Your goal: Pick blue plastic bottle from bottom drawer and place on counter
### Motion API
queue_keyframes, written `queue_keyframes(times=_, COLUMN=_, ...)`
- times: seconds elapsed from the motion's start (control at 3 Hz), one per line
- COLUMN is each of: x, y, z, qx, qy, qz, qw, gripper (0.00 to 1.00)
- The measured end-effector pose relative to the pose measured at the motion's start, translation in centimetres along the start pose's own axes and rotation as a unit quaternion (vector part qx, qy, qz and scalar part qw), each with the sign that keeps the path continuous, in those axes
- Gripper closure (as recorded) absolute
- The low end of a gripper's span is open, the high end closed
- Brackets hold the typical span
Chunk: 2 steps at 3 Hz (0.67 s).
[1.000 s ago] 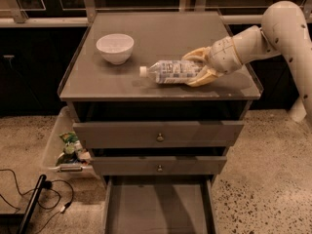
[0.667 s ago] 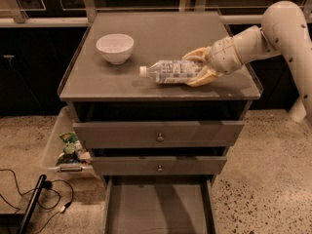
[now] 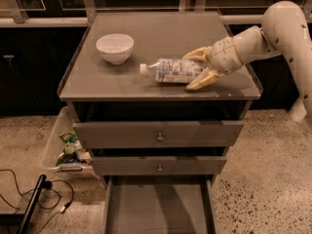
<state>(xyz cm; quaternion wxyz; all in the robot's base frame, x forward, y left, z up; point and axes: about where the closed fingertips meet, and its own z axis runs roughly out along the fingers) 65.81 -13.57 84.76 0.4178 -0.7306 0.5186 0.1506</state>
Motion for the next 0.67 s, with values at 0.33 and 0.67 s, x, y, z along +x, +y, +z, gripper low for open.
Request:
queue_keyframes(times=0.33, x=0.0, y=0.0, z=0.0, qx=0.0, qy=0.0, qz=0.0, qw=1.0, gripper=0.0)
queue_keyframes(times=0.67, x=0.0, y=0.0, z=0.0, qx=0.0, qy=0.0, qz=0.0, qw=1.0, gripper=0.0)
